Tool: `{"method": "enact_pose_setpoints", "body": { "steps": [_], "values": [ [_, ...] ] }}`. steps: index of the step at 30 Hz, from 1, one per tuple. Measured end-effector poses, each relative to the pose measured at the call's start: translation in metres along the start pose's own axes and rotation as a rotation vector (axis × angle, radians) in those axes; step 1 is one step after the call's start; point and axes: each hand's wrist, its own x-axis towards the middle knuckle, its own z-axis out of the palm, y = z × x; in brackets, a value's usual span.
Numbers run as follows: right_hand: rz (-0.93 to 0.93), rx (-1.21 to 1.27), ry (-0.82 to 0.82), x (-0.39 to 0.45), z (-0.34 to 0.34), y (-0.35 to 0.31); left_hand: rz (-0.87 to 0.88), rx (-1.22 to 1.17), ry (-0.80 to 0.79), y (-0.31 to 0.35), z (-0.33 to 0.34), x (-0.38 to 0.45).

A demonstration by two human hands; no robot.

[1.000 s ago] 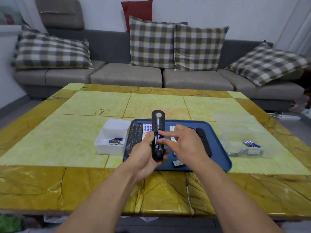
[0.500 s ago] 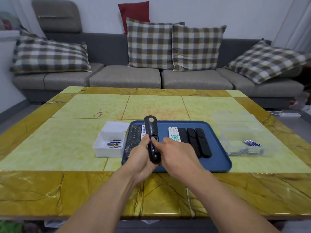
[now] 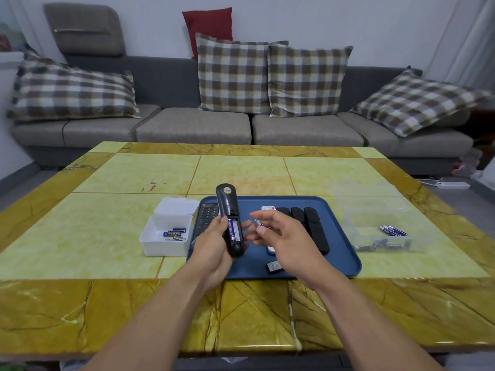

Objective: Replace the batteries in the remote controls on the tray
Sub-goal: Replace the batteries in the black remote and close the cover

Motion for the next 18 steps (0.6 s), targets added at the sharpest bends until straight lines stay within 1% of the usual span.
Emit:
{"method": "enact_pose_setpoints", "body": {
  "steps": [3, 7, 12, 16, 18],
  "values": [
    [-0.031, 0.023, 0.032, 0.0026, -0.0013, -0.0014, -0.008, 0.029, -0.020, -0.0006, -0.0002, -0.0009],
    [-0.026, 0.032, 0.044, 0.0029, -0.0001, -0.0052, -0.014, 0.061, -0.011, -0.0013, 0.0004, -0.0004],
    [-0.051, -0.156, 0.137, 0.0022, 0.0035, -0.0012, -0.014, 0.084, -0.059, 0.0010, 0.0040, -0.0061],
    [-0.176, -0.247, 0.198, 0.0009, 0.0026, 0.0010, -0.034, 0.047, -0.076, 0.0030, 0.0049, -0.0079],
    [-0.204, -0.253, 0.216, 0.0011, 0.0022, 0.0020, -0.041, 0.015, -0.082, 0.0032, 0.0042, -0.0069]
  ]
}}
